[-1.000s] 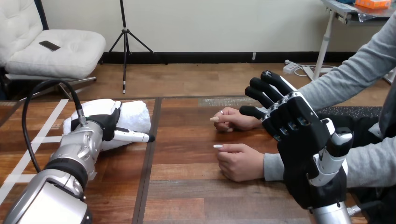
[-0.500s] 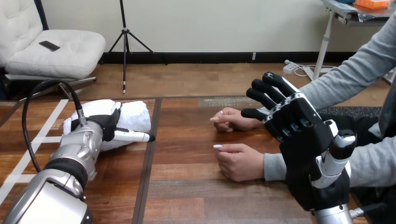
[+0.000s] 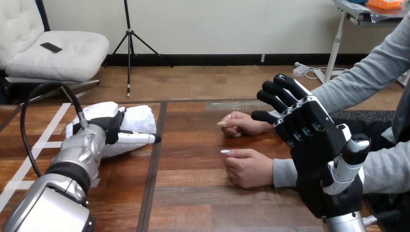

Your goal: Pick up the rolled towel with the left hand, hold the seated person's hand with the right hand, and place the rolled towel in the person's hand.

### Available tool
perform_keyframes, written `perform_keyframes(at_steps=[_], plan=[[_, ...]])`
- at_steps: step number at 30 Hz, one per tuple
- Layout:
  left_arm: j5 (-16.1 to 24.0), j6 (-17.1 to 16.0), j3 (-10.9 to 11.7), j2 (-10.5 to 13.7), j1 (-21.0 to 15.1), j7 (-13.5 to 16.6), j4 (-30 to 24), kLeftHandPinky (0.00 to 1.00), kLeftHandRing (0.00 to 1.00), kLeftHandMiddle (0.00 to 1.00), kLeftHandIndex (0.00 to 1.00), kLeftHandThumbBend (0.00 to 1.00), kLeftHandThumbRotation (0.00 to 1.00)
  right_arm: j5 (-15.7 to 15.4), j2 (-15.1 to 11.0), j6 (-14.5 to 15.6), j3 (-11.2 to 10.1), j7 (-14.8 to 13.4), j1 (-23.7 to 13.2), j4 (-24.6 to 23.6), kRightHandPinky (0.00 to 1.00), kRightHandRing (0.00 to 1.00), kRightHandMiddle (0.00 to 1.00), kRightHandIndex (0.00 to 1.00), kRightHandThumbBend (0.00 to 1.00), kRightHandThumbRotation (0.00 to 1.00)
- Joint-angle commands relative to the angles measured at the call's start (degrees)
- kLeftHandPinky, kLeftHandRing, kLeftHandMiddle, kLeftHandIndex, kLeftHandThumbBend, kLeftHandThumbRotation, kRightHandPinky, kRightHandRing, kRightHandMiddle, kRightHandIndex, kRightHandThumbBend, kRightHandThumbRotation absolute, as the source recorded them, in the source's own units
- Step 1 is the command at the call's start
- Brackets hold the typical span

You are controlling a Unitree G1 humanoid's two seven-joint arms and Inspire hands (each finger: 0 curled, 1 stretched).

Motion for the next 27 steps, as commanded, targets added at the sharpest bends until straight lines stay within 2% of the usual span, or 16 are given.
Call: perform_keyframes(at_steps=[1,17,23,27], plan=[[-0.49,-0.07,-0.32,0.06,-1.57,-1.58,-0.62,0.81,0.92,0.94,0.92,0.86,0.83,0.62,-0.12,-0.97,0.17,0.06,-2.06,-2.96,0.73,0.85,0.84,0.83,1.00,1.00],[0.42,-0.98,-1.51,0.47,-1.97,-4.20,-1.07,0.80,0.89,0.90,0.88,0.85,0.88,0.34,-0.10,-0.74,0.34,-0.25,-2.37,-3.45,0.74,0.85,0.85,0.83,1.00,1.00],[0.66,-1.07,-1.88,0.63,-2.34,-5.86,-1.48,0.76,0.85,0.88,0.87,0.83,0.88,0.53,-0.25,-0.72,0.37,-0.04,-2.51,-3.60,0.73,0.85,0.85,0.83,1.00,1.00],[0.97,-1.44,-2.36,0.89,-2.73,-7.96,-1.83,0.69,0.79,0.84,0.85,0.82,0.90,1.00,-0.37,-0.58,0.34,0.22,-2.61,-3.67,0.73,0.85,0.85,0.83,1.00,1.00]])
